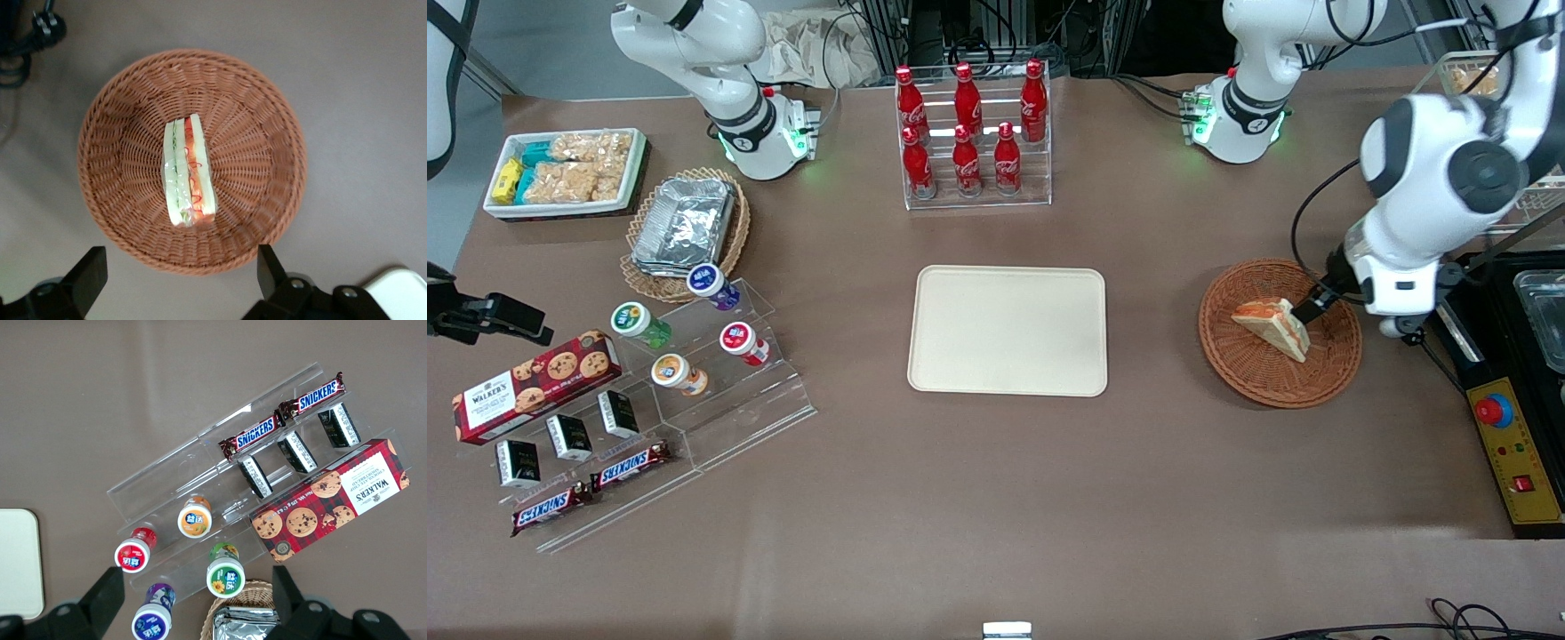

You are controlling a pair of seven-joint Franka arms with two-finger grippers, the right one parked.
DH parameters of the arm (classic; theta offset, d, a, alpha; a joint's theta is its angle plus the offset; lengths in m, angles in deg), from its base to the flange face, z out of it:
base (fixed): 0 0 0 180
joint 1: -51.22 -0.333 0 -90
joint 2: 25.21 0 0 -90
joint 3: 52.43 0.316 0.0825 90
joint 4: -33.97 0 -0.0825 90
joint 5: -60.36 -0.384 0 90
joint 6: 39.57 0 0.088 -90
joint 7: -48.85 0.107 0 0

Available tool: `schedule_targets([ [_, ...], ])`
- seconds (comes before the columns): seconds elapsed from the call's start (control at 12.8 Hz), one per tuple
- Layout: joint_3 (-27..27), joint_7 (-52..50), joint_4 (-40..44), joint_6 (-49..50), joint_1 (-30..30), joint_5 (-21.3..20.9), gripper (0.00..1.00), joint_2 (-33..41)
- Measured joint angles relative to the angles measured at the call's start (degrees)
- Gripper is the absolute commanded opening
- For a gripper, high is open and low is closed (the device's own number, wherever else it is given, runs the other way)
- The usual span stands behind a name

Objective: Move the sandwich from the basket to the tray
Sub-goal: 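Move the left gripper down over the wrapped sandwich in the wicker basket, then close the left gripper on the wrapped sandwich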

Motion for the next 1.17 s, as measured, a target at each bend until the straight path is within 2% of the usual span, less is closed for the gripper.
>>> schedule_targets([
  [0.23,0.5,-3.5,-9.8,-15.8,-0.2,0.0,1.00,-1.3],
  [0.47,0.9,-4.6,-15.4,-26.5,-0.4,0.0,1.00,-4.4],
  [0.55,1.0,-4.7,-16.7,-29.7,-0.4,0.0,0.80,-5.6],
  [0.62,1.1,-4.8,-17.6,-32.0,-0.5,0.0,0.49,-6.8],
  [0.7,1.2,-4.9,-17.9,-33.4,-0.5,0.0,0.02,-7.8],
  [1.17,1.2,-5.1,-17.1,-34.5,-0.5,0.0,0.00,-7.9],
])
